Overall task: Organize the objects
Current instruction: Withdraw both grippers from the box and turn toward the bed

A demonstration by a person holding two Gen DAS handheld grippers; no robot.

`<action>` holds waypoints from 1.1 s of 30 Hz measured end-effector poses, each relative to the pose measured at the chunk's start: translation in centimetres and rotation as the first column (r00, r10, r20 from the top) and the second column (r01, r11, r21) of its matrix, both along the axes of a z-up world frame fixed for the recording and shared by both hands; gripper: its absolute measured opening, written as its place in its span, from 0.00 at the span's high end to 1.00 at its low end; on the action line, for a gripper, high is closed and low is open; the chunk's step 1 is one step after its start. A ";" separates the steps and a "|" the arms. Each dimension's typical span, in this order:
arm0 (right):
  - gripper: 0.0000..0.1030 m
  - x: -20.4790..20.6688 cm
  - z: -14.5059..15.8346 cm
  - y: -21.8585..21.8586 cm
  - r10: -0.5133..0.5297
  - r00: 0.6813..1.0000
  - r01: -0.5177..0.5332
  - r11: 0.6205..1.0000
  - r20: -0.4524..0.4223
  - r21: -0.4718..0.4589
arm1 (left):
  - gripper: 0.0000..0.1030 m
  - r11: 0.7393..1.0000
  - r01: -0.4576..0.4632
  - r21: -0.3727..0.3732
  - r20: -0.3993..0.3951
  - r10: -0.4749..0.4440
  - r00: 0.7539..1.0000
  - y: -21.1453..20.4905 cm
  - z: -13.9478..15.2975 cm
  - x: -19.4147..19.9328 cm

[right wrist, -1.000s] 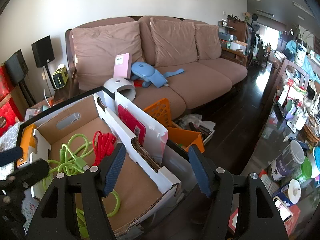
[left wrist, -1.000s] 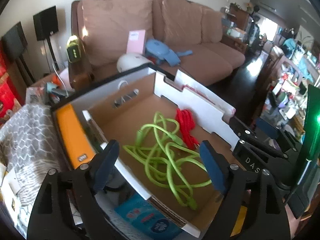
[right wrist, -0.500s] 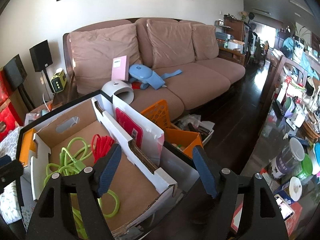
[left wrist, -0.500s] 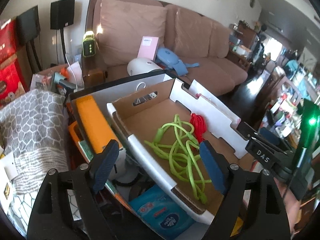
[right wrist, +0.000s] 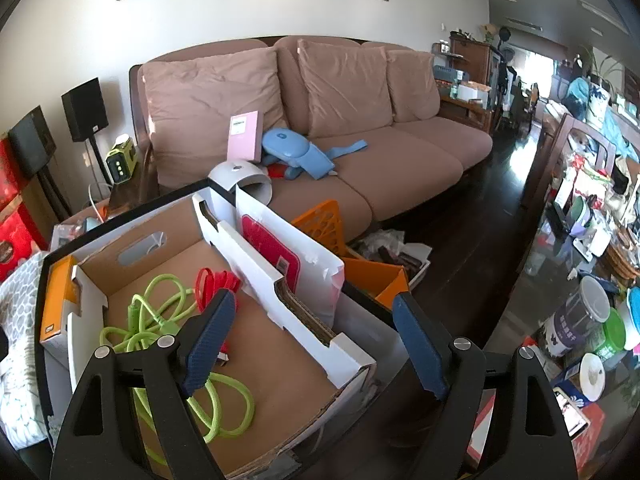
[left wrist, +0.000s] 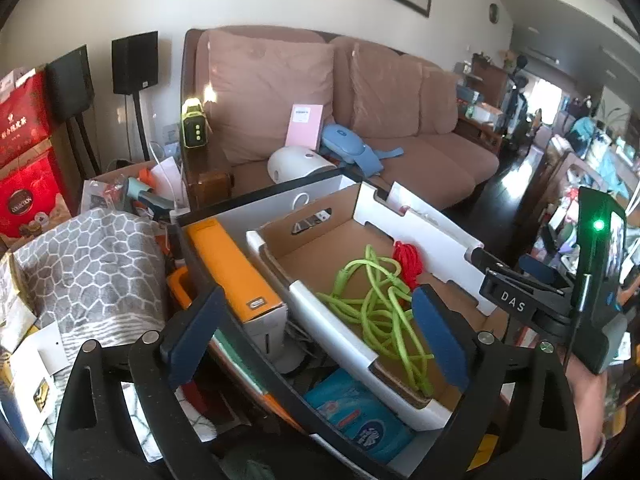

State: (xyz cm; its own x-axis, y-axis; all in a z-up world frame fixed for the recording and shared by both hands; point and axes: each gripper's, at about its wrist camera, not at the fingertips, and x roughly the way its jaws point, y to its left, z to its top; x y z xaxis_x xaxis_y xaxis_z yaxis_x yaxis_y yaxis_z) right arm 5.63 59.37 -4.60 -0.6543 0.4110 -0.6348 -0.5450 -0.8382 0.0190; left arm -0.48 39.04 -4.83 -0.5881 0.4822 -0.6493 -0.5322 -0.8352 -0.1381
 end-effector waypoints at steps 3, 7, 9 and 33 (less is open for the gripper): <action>0.20 -0.1 0.1 0.0 0.000 1.000 0.000 1.000 0.000 -0.001 | 0.09 1.000 -0.024 0.009 -0.005 0.024 1.000 -1.0 0.2 0.1; 0.20 -0.4 0.1 -0.4 0.016 1.000 -0.016 1.000 0.006 -0.012 | 0.06 0.998 -0.055 0.013 -0.021 0.055 0.998 -2.2 0.6 0.1; 0.20 -0.7 0.1 -0.7 0.026 1.000 -0.026 1.000 0.014 -0.009 | 0.04 0.997 -0.070 0.011 -0.031 0.070 0.997 -2.7 0.6 0.2; 0.20 -1.7 1.0 -3.5 0.101 0.995 -0.102 0.995 -0.013 -0.023 | 0.03 0.951 -0.306 0.047 -0.028 0.307 0.951 -13.9 0.3 -0.8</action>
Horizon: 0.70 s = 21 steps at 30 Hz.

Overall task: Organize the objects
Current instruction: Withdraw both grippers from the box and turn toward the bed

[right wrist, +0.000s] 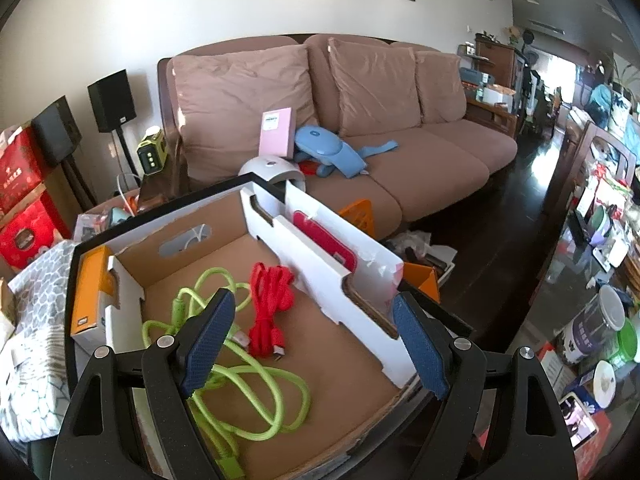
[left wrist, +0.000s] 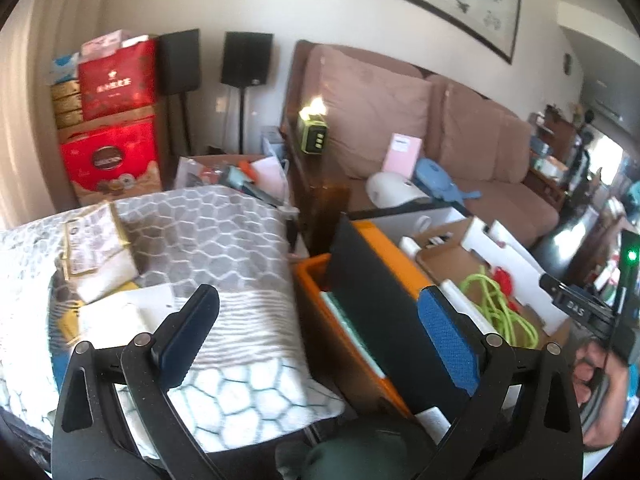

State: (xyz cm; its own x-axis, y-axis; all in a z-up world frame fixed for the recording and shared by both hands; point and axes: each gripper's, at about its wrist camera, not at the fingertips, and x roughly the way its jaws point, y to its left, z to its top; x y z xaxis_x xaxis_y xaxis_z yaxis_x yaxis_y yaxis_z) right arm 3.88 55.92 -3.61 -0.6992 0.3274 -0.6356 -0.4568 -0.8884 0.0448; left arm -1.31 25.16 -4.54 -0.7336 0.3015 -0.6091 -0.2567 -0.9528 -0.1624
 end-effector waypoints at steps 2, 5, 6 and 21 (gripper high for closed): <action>0.20 -0.1 0.1 -0.4 0.013 1.000 -0.013 1.000 -0.005 -0.003 | 0.03 1.000 -0.017 0.003 -0.010 0.017 1.000 -0.7 0.2 -0.1; 0.20 -0.4 0.3 -1.3 0.037 0.999 -0.038 0.999 -0.015 -0.009 | 0.03 0.999 -0.040 0.002 -0.017 0.040 0.999 -1.4 0.5 -0.2; 0.20 -0.5 0.5 -1.7 0.047 0.999 -0.047 0.999 -0.024 -0.008 | 0.03 0.999 -0.042 0.005 -0.013 0.042 0.999 -1.5 0.5 -0.2; 0.20 -0.4 3.1 -6.2 0.130 0.985 -0.129 0.992 -0.117 0.010 | 0.03 0.994 -0.096 0.044 -0.073 0.099 0.992 -4.3 2.1 1.3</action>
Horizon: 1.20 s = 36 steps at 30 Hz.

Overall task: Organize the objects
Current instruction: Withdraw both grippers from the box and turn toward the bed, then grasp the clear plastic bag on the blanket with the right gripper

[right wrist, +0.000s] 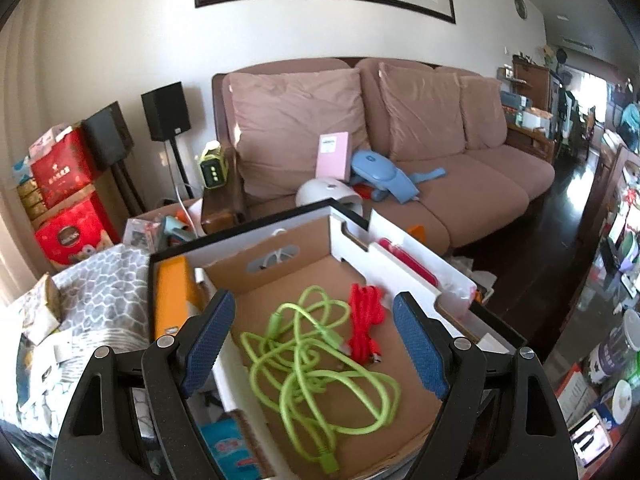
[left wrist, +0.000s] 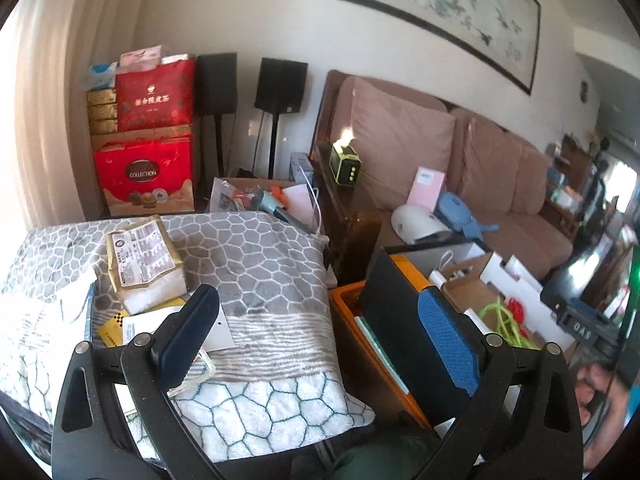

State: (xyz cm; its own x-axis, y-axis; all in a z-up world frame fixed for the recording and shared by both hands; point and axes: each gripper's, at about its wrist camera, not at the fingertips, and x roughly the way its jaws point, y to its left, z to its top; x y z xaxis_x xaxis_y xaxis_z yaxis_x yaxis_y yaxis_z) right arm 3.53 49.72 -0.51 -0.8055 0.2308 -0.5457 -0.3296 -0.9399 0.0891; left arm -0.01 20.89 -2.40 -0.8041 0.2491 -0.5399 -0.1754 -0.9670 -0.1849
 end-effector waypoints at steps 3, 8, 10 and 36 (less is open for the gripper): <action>0.20 0.2 0.5 -0.6 0.011 1.000 -0.011 1.000 -0.023 -0.006 | 0.03 1.000 -0.024 0.013 -0.005 0.024 1.000 -0.9 0.3 -0.1; 0.20 0.2 1.3 -1.7 0.038 0.998 -0.038 0.999 -0.042 0.000 | 0.03 0.998 -0.056 0.010 -0.013 0.056 0.998 -2.0 0.4 0.0; 0.20 0.2 1.5 -2.1 0.048 0.998 -0.048 0.999 -0.047 0.001 | 0.03 0.998 -0.066 0.012 -0.007 0.066 0.998 -2.4 0.3 -0.1; 0.19 -1.0 0.4 -6.4 0.128 0.992 -0.128 0.992 0.003 0.012 | 0.03 0.912 -0.398 -0.099 -0.010 0.399 0.917 -19.5 -1.3 -0.8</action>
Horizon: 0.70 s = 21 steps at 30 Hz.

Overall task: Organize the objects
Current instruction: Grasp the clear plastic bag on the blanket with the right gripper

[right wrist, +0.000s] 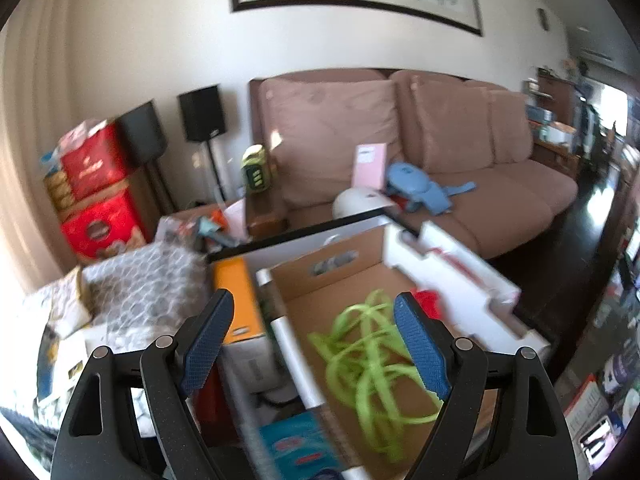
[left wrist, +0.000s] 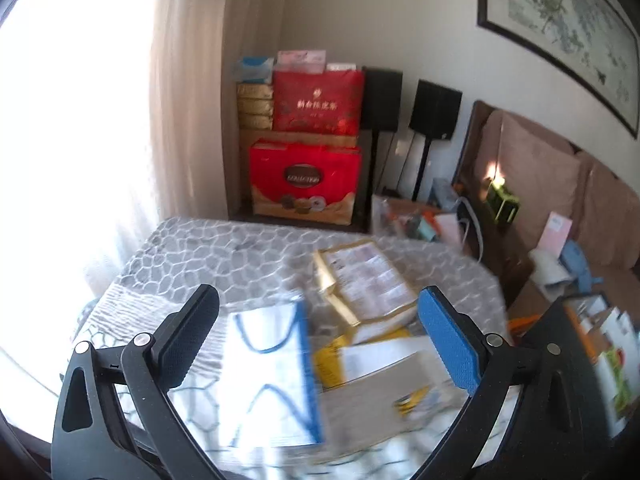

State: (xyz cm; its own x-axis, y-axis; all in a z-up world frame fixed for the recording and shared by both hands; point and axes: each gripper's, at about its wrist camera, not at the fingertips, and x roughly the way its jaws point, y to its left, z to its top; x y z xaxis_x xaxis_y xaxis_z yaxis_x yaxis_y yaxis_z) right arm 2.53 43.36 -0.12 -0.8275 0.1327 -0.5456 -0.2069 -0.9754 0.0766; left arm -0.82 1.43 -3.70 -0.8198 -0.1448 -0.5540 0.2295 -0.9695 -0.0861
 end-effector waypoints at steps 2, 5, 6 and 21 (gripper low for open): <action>0.19 -0.5 -0.6 -2.9 0.047 0.999 -0.048 0.997 0.020 0.061 | 0.03 0.997 0.072 -0.006 0.021 -0.072 0.997 -0.3 -1.3 0.4; 0.19 -0.9 -1.7 -6.7 0.148 0.988 -0.152 0.984 0.050 0.097 | 0.03 0.983 0.181 -0.037 0.087 -0.177 0.980 -0.1 -3.4 0.3; 0.19 -1.0 -2.2 -8.3 0.196 0.978 -0.202 0.975 0.063 0.097 | 0.03 0.980 0.188 -0.063 0.107 -0.181 0.978 0.0 -4.1 0.2; 0.19 -1.5 -8.4 -16.0 0.344 0.912 -0.376 0.920 0.223 0.116 | 0.03 0.981 0.191 0.025 0.301 -0.189 0.935 -4.6 -11.7 -1.5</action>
State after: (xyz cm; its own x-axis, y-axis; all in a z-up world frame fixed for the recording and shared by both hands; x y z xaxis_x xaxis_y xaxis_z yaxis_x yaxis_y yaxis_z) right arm 0.99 27.37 -8.52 -0.7143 -0.0595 -0.6973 0.1649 -0.9826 -0.0851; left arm -2.29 -3.21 -15.44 -0.6274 -0.0063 -0.7787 0.0555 -0.9978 -0.0367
